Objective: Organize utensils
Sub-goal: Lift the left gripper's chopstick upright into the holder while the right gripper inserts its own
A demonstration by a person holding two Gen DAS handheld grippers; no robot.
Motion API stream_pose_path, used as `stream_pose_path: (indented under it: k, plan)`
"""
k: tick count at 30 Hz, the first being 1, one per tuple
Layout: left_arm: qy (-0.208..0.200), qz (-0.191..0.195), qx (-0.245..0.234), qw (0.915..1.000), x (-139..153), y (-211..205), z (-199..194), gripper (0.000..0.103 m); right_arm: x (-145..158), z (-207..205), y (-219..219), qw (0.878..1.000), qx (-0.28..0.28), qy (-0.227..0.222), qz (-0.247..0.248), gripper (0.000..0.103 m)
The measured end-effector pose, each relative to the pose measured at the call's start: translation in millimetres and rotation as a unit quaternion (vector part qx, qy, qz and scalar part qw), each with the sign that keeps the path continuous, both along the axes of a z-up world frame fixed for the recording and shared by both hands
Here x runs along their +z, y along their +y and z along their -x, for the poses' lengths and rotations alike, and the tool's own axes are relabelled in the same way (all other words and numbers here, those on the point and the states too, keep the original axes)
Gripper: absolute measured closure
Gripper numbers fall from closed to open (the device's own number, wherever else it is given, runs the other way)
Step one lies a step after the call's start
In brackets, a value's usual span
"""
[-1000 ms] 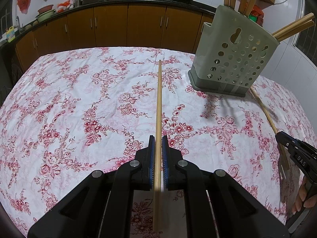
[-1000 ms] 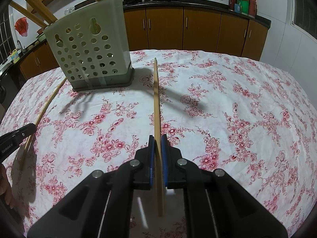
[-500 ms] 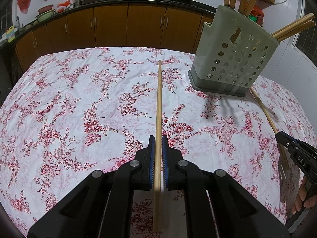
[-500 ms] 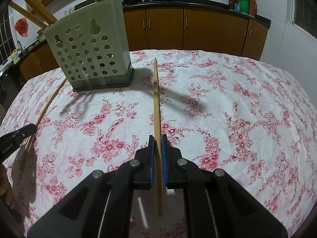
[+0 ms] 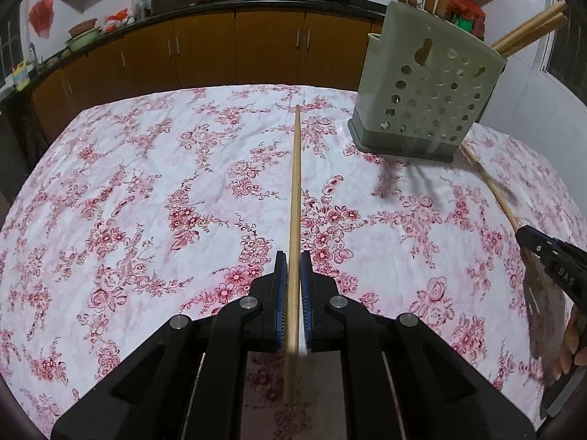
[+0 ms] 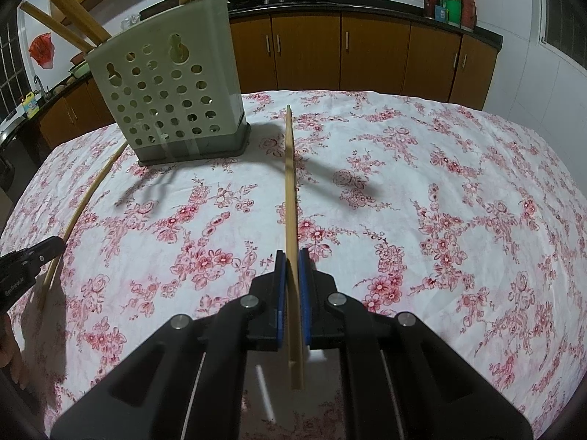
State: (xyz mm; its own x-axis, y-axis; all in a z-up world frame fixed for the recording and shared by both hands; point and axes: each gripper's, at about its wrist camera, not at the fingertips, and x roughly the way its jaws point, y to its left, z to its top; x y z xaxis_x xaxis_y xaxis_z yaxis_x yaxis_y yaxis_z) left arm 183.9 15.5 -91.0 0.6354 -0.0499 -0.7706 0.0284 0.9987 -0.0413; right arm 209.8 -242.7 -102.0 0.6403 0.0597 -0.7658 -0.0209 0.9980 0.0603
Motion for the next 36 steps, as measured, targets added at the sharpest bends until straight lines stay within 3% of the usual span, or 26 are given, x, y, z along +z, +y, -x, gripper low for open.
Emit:
stream_pose_path:
  k: [6, 12, 19, 27, 36]
  plan:
    - [-0.006, -0.002, -0.009, 0.9999, 7.7, 0.9, -1.1, 0.096, 15.3, 5.4, -2.0, 1.000, -0.003, -0.024, 0.002, 0.095]
    - [-0.077, 0.022, -0.012, 0.9967, 61.0, 10.1, 7.8, 0.096, 69.2, 16.5, -6.8, 0.995, -0.012, -0.101, -0.008, 0.095]
    - [-0.148, 0.058, -0.009, 0.9873, 113.5, 19.3, 19.3, 0.096, 119.0, 30.6, -12.4, 0.985, -0.020, -0.172, -0.015, 0.095]
    - [-0.172, 0.075, 0.000, 0.9823, 134.5, 28.4, 20.2, 0.096, 145.3, 38.7, -17.5, 0.978, -0.022, -0.206, -0.021, 0.095]
    - [-0.201, 0.106, -0.048, 0.9727, 176.4, 18.5, 33.0, 0.096, 206.3, 59.3, -24.4, 0.962, 0.001, -0.266, -0.063, 0.095]
